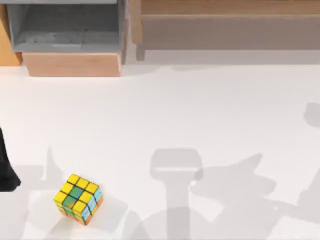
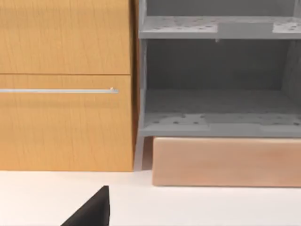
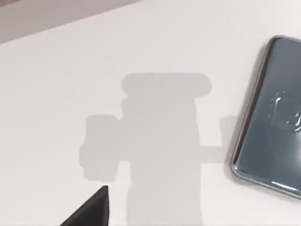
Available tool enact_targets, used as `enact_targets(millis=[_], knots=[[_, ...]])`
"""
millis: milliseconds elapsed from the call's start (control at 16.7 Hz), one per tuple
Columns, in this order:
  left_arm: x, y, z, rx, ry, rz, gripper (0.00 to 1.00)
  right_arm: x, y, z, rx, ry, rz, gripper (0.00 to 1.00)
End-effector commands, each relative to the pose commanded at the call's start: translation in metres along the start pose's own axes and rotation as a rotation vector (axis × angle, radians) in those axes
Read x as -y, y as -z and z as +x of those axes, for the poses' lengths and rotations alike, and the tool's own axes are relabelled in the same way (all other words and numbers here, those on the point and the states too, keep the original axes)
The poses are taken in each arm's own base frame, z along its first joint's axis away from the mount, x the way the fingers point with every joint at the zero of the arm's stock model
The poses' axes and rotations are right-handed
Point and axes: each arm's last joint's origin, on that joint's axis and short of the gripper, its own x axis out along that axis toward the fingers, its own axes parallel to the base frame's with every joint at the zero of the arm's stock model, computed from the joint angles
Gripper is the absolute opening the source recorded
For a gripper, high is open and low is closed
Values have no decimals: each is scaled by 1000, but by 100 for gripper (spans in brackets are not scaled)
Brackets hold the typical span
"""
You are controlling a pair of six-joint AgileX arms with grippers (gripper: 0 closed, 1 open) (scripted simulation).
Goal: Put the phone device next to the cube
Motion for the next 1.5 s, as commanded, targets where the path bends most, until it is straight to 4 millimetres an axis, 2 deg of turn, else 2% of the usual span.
enact_targets(millis=[180,420,540,720,900,1260,1500], knots=[[0,0,0,0,0,0,100,12,-35,62,-259,74,83,100],[0,0,0,0,0,0,100,37,-57,141,-518,153,189,100],[0,0,0,0,0,0,100,51,-63,171,-596,181,232,100],[0,0,0,0,0,0,100,67,-66,205,-671,211,282,100],[0,0,0,0,0,0,100,76,-66,223,-706,225,307,100],[0,0,0,0,0,0,100,75,-65,226,-708,224,305,100],[0,0,0,0,0,0,100,79,-49,243,-708,227,310,100]])
